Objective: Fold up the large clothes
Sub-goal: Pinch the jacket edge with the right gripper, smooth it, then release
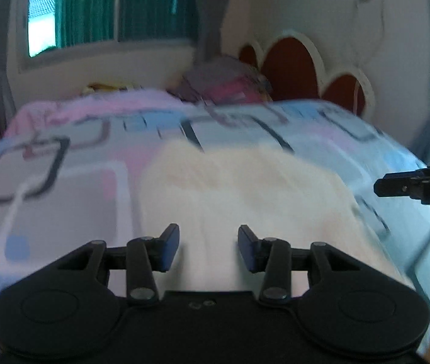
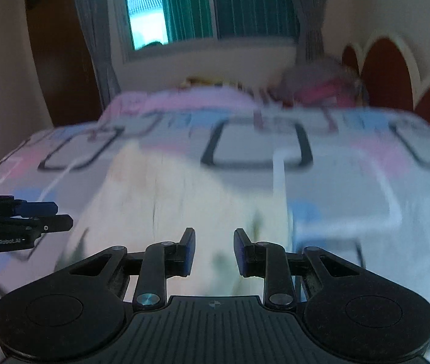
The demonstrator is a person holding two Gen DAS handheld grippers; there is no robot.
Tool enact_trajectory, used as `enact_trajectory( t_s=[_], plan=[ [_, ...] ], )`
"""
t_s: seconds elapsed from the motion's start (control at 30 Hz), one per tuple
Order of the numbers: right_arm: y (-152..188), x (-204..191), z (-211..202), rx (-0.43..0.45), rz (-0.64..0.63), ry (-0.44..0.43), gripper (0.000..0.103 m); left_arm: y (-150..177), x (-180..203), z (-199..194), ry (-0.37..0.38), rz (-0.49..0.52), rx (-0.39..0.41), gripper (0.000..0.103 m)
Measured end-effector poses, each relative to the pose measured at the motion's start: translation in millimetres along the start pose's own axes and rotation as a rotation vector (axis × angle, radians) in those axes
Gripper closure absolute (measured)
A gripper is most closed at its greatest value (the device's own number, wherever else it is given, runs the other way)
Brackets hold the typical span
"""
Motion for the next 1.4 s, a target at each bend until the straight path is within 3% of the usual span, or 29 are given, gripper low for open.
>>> enact_trajectory(
  t_s=[0.1,0.23,0.4,0.57,0.93,1.0,1.1,1.23,1.4],
  plan=[
    [-35.2,-5.2,37.3,-0.009,-0.012,-0.031,0.075,-30.8,-4.4,24.2,0.012,-0.026,0.032,0.061],
    [-56.4,-11.9,88.4,-0.072,-0.041,-0.066,0.075,-51.7,6.8,56.6,0.048,-0.013,0.01,0.061],
    [-36.6,-2.9,141.9,-0.195,-0.048,-0.029,0.075,-42.6,31.0,96.1,0.06,0.035,-0.097,0.061],
    [-9.8,15.9,156.6,-0.229,0.005,-0.012,0.075,-23.5,39.2,117.5,0.038,0.056,-0.169,0.06],
    [2.3,22.7,161.4,-0.24,0.036,-0.011,0.075,-15.0,47.2,125.0,0.001,0.097,-0.198,0.062],
    [-4.3,16.4,141.6,-0.206,0.02,0.002,0.075,-21.1,46.1,109.0,0.002,0.081,-0.184,0.063],
    [-7.3,6.0,94.0,-0.15,-0.012,0.004,0.075,-26.0,41.0,51.7,0.04,0.082,-0.079,0.061],
    [17.5,-0.6,63.5,-0.159,-0.01,-0.001,0.075,-3.2,40.8,21.8,0.06,0.036,-0.103,0.062],
    [47.5,0.7,83.1,-0.213,0.001,0.015,0.075,27.7,51.6,41.4,0.038,0.05,-0.159,0.062]
  ],
)
Point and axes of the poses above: each gripper's, at about its wrist camera, not at the fingertips, and z roughly the way its jaws point, x to its right, y to its underside, the point moved 2 cm from there along z, roughly the way its jaws point, and after that the axes turned 10 degrees about -y, right-handed, at the moved point
